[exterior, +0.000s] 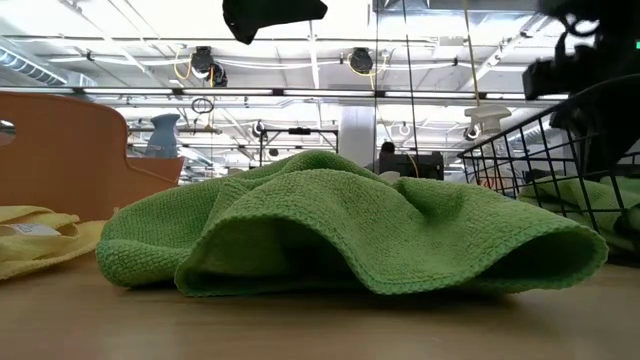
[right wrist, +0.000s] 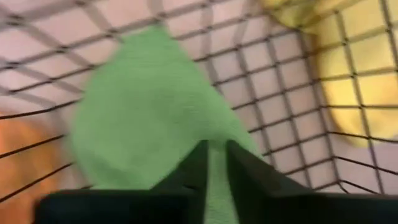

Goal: Sort microfiber towel by color & place in baskets

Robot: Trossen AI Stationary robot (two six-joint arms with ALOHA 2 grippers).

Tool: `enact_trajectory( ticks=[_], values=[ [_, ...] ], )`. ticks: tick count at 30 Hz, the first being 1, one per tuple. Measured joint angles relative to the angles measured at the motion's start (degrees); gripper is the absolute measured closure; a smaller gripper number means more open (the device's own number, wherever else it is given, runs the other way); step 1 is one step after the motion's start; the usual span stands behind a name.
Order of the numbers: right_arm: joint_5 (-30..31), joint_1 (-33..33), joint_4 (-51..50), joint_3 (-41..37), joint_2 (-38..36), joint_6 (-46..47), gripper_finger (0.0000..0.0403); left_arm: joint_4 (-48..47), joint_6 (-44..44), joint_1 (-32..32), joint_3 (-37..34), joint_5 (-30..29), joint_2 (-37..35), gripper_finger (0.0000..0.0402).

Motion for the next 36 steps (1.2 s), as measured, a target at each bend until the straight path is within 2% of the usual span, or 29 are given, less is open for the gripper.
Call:
enact_trajectory(
  ticks=[2,9,13,18,24,26,29,33,36],
  values=[
    [2.0,-0.3,1.1,-1.9,0.0,1.2,0.0392,0.1,0.0,0.0,0.0,0.0,0.0,0.0124],
    [2.6,-0.6,9.9,-7.4,0.0,2.7,0.0366,0.2,-0.3,0.0,0.0,0.0,0.0,0.0124],
    [2.1,-0.6,9.7,-8.1,-0.2,4.2,0.0369,0.2,-0.4,0.0,0.0,0.0,0.0,0.0124],
    [2.0,-0.2,5.0,-3.1,-1.5,7.6,0.0372,0.2,-0.9,-0.2,0.0,0.0,0.0,0.0124],
    [3.3,3.1,-1.9,6.8,-1.7,10.5,0.0344,-0.2,-3.2,-0.8,0.0,0.0,0.0,0.0124],
    [5.4,5.0,-1.8,10.2,-1.7,13.1,0.0335,-0.8,-3.3,-1.5,0.0,0.0,0.0,0.0124],
    [13.2,9.3,0.7,14.6,-1.3,14.7,0.0326,-2.8,-3.5,-2.3,0.0,0.0,0.0,0.0124],
    [23.0,15.4,7.5,17.7,0.5,11.2,0.0323,-5.9,-6.7,-3.4,0.1,-0.7,1.6,0.0124],
    [26.7,18.7,14.7,18.2,2.7,7.2,0.0323,-6.7,-9.6,-4.2,0.1,-1.9,3.4,0.0124]
  ],
)
